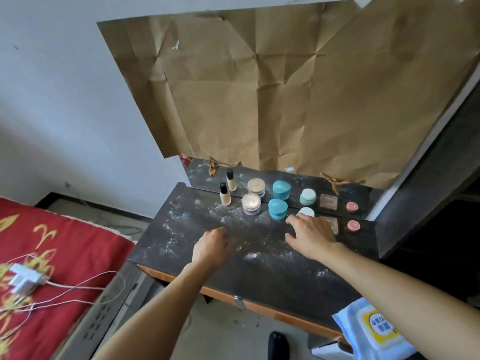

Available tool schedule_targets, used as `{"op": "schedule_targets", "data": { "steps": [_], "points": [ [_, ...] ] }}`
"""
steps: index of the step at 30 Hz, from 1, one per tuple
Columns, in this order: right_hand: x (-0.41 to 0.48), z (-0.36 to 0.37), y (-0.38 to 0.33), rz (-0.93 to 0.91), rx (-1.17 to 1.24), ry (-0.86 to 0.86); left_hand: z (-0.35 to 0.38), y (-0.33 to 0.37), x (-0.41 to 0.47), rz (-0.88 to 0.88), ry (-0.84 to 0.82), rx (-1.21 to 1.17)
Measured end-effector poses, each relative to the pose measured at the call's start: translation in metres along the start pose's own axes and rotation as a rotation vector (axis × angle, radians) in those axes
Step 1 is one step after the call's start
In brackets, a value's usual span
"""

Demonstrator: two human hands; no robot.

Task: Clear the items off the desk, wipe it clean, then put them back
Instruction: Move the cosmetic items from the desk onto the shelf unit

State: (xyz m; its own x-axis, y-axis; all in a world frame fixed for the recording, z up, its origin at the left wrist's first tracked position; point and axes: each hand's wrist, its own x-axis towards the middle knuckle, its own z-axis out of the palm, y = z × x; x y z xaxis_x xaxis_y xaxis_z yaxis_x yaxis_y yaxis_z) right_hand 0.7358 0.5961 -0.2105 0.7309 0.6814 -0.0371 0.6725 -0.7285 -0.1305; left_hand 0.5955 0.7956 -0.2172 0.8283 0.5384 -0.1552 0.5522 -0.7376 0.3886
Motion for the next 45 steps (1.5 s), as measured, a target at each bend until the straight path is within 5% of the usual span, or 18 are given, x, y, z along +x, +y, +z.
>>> {"op": "schedule_targets", "data": {
  "steps": [10,24,37,45],
  "points": [
    [0.152,0.071,-0.026,0.021,0.086,-0.202,0.009,-0.054,0.138,-0.227,-0.060,-0.140],
    [0.226,0.143,-0.073,0.355,0.077,-0.162,0.052,-0.067,0.280,-0.045,-0.254,-0.198],
    [0.171,0.099,-0.065,0.355,0.286,0.057,0.033,-0.069,0.258,0.154,-0.221,-0.220],
    [0.045,0.055,-0.005,0.452,0.252,0.135,0.039,0.010,0.173,0.297,-0.259,-0.266]
  ]
}}
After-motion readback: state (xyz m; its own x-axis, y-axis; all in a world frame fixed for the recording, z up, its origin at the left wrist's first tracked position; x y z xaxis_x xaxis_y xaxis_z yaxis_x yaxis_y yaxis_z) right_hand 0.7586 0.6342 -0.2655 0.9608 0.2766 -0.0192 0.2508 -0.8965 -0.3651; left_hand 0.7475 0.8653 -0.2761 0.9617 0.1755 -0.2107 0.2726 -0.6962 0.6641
